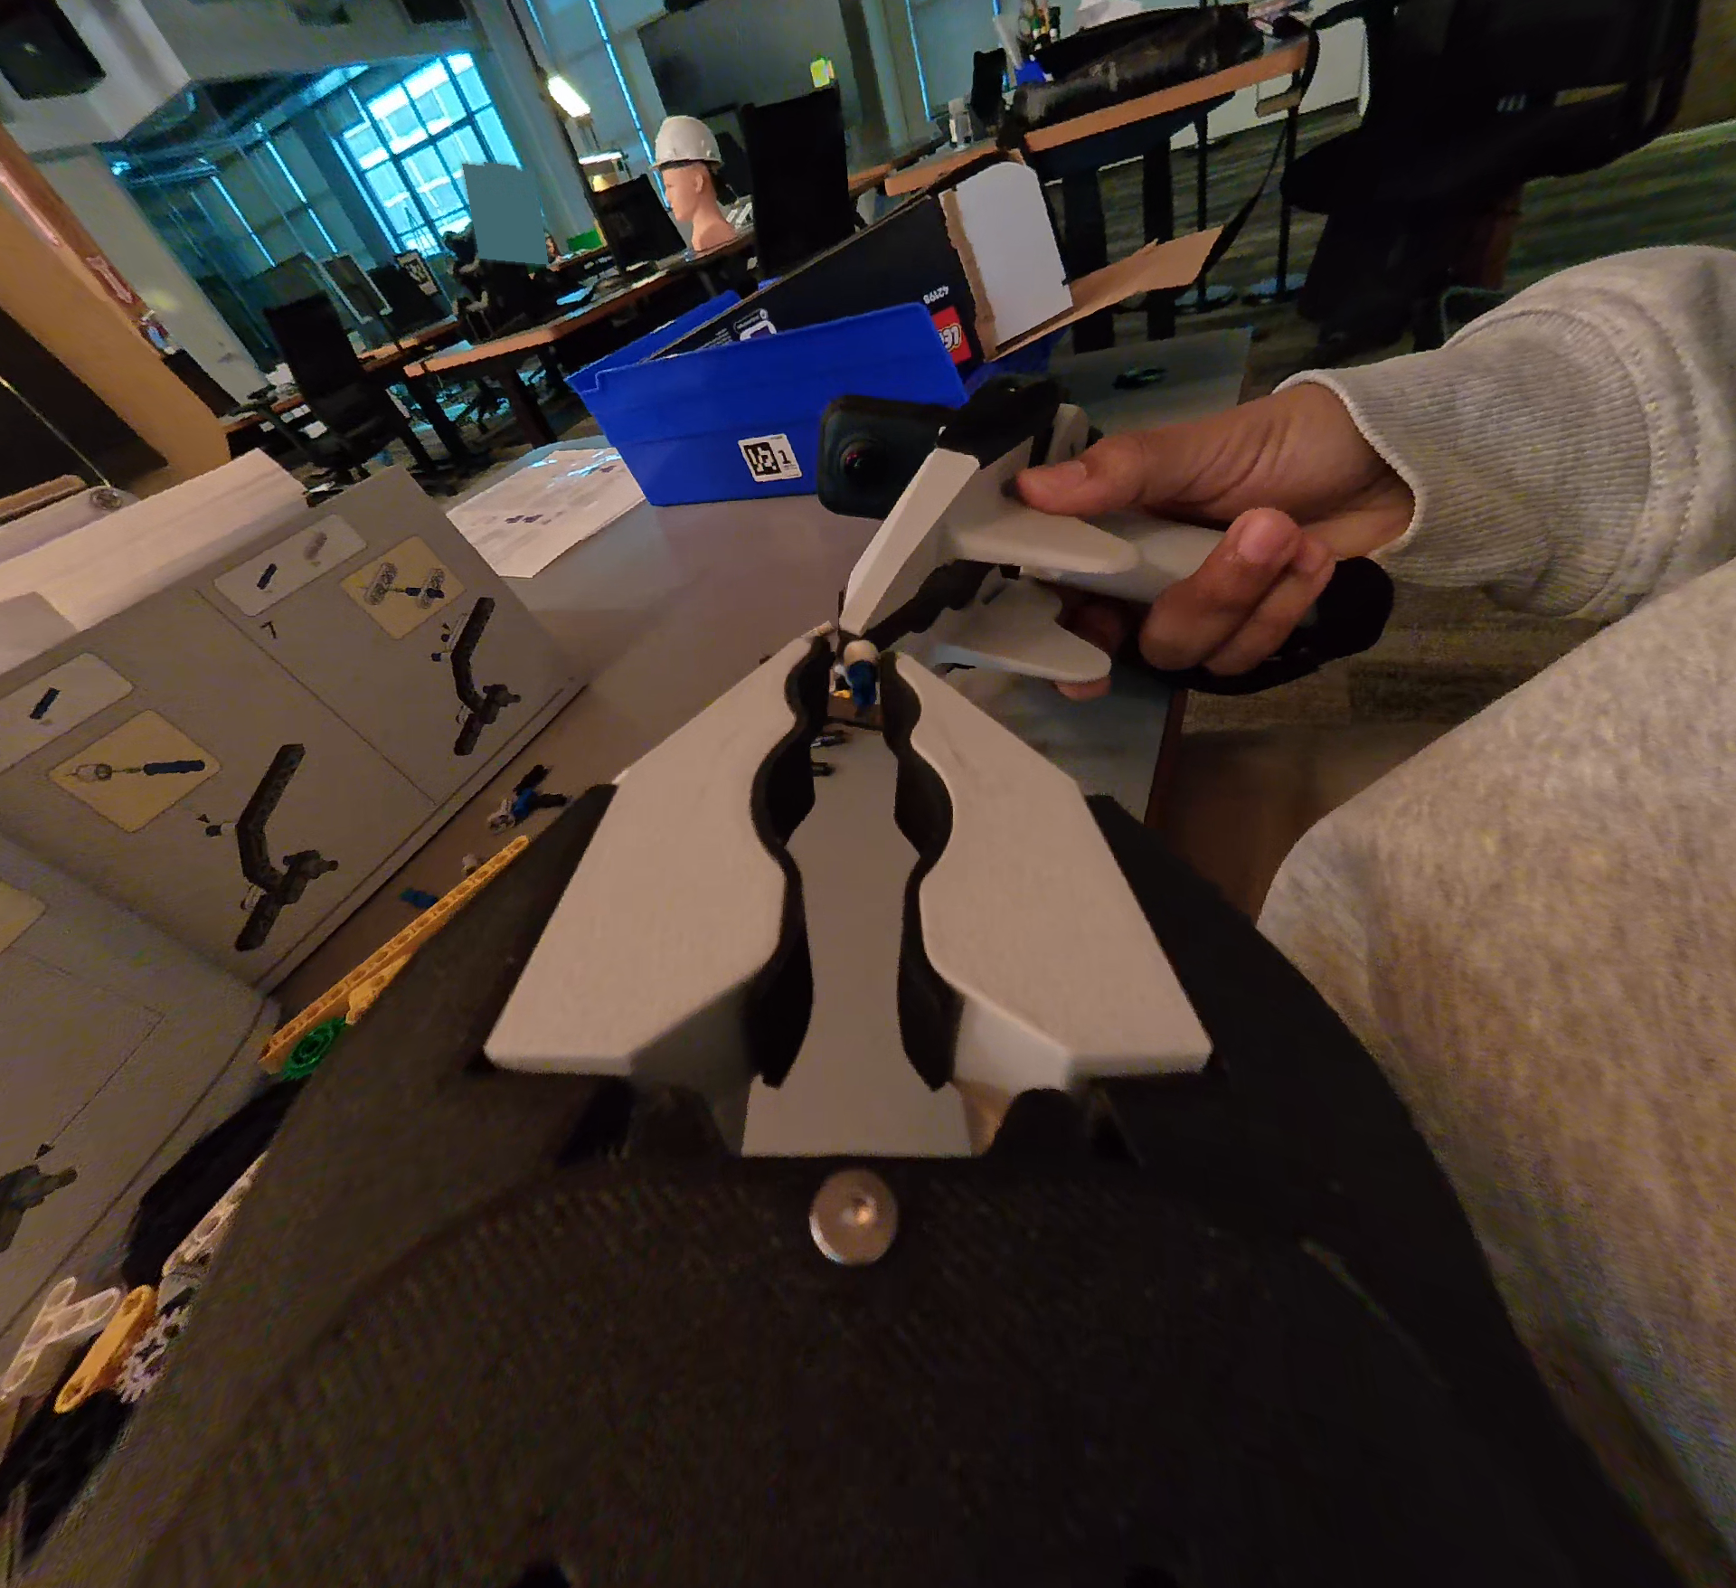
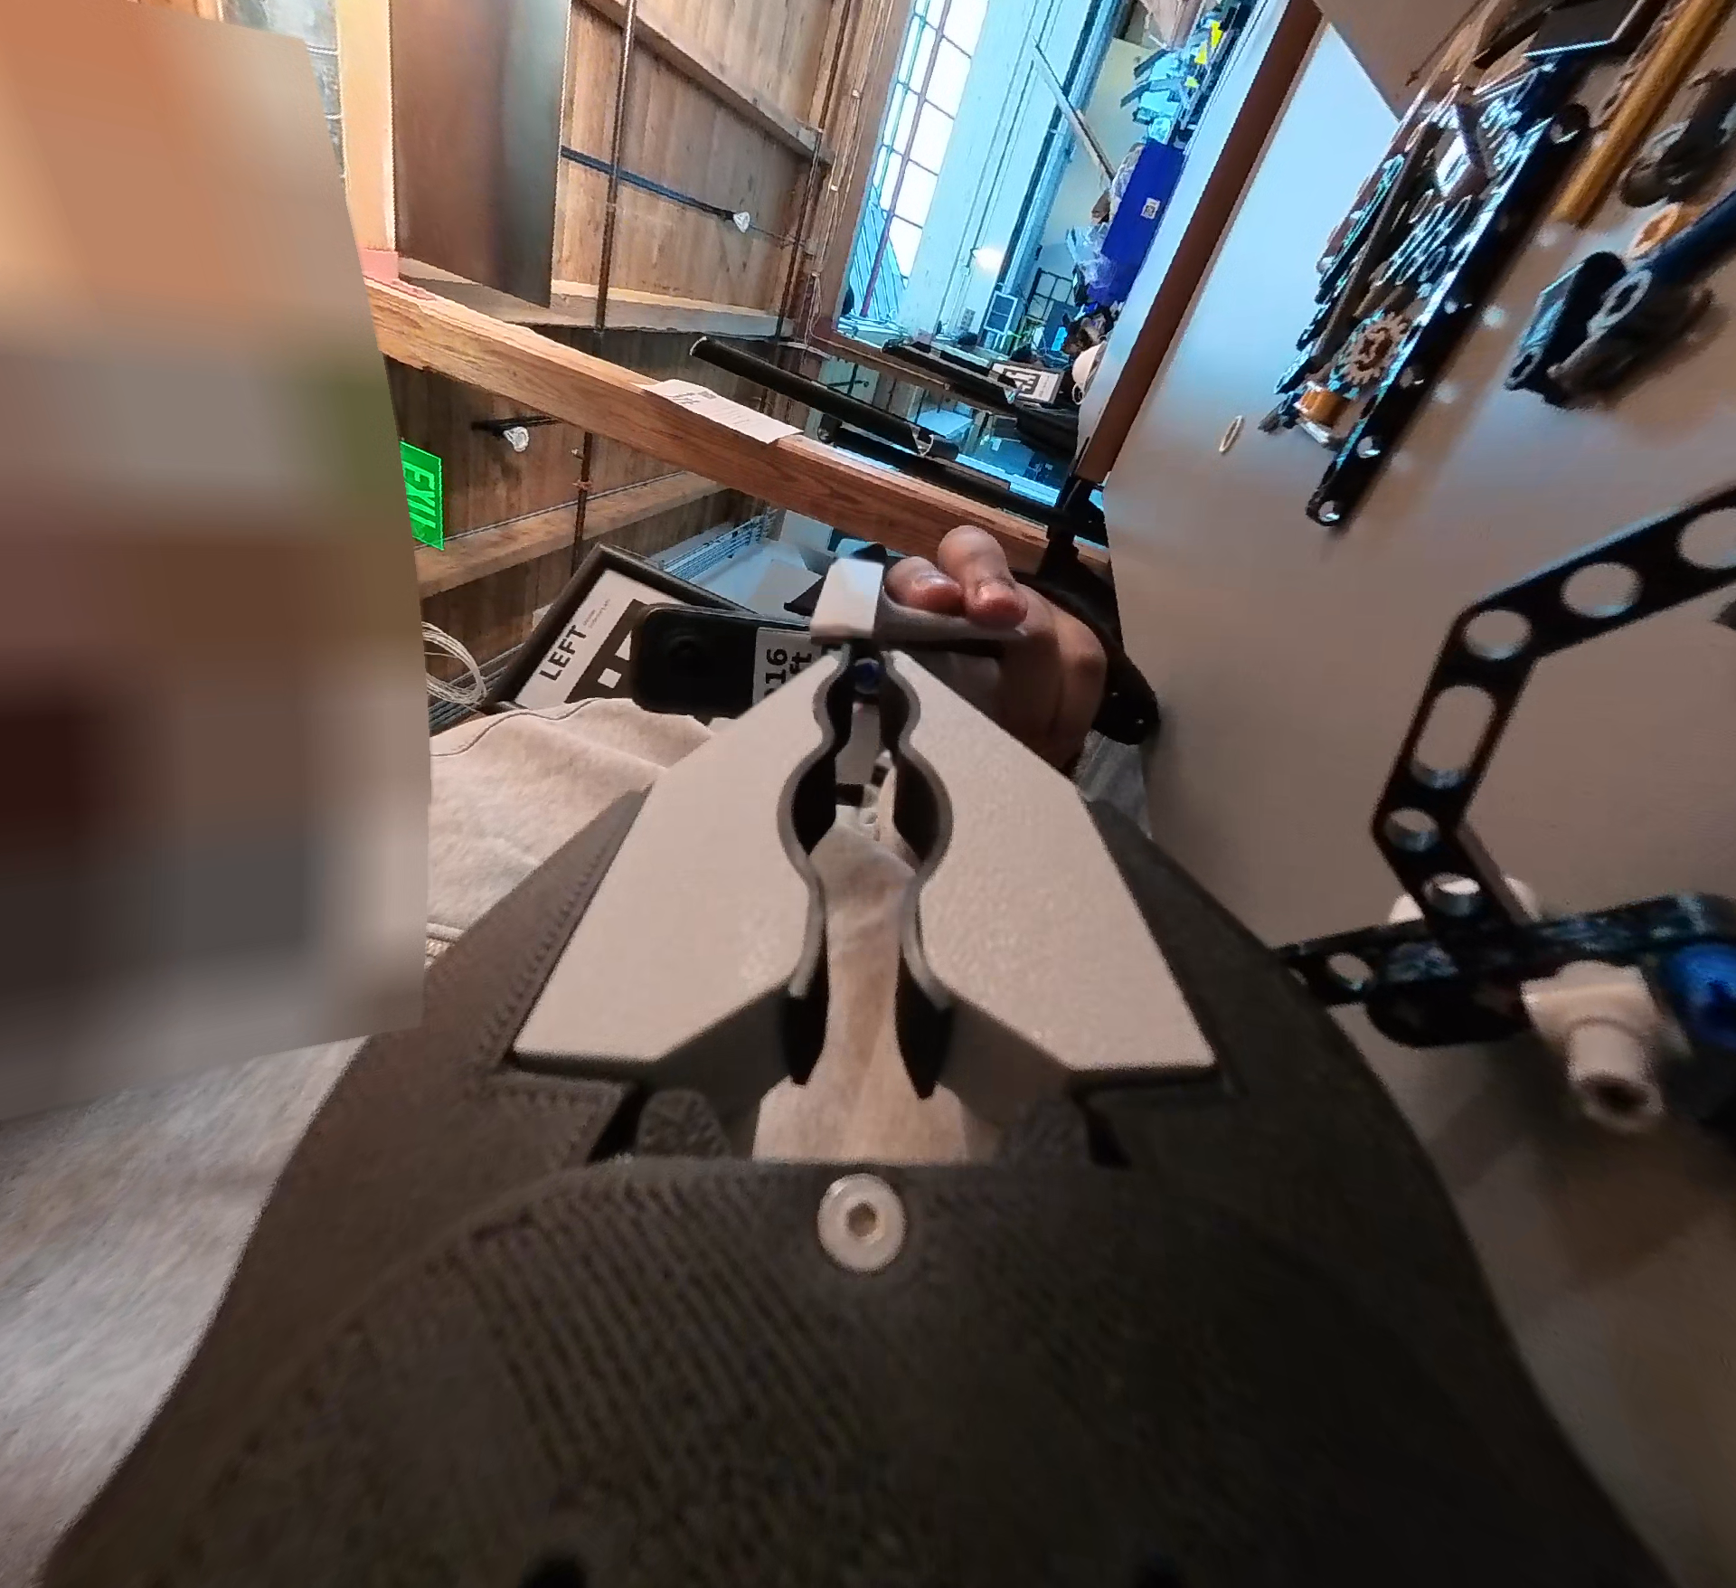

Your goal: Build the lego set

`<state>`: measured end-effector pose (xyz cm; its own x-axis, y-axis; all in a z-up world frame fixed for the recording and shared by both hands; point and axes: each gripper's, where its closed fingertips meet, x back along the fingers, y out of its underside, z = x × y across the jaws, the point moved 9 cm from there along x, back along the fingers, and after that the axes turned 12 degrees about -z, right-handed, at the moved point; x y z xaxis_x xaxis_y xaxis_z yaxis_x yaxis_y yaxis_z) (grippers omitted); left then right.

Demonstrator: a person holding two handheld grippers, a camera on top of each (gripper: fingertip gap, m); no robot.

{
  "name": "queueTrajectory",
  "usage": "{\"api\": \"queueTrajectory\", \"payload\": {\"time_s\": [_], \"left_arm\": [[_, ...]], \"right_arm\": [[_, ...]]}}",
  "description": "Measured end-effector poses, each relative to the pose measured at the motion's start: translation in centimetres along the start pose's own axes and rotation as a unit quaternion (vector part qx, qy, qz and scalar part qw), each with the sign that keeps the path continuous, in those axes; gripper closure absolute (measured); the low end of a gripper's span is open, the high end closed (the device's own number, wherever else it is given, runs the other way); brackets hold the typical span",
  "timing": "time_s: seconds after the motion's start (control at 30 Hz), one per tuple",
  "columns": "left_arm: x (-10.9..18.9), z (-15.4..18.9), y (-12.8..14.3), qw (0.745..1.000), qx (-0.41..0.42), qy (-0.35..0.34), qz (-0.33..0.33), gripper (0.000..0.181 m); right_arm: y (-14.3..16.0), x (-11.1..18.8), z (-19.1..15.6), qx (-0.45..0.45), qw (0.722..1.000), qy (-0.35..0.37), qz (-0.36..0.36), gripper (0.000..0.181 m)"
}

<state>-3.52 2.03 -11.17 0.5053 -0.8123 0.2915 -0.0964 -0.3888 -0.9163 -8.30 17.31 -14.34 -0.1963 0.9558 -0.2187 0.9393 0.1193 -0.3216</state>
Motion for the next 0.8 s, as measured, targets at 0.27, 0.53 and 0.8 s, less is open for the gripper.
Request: {"api": "queueTrajectory", "payload": {"time_s": [0.27,0.53,0.8], "left_arm": [[-0.05,0.11,0.00,1.000,-0.003,-0.001,-0.003,0.174],[-0.06,0.20,0.01,1.000,-0.009,-0.004,-0.005,0.176],[-0.09,0.36,-0.03,1.000,-0.014,-0.010,-0.003,0.176]], "right_arm": [[0.08,-0.18,0.07,-0.009,1.000,-0.007,-0.002,0.179],[0.09,-0.17,0.13,-0.012,1.000,-0.007,0.000,0.180],[0.13,-0.12,0.24,-0.022,1.000,-0.017,0.001,0.179]]}}
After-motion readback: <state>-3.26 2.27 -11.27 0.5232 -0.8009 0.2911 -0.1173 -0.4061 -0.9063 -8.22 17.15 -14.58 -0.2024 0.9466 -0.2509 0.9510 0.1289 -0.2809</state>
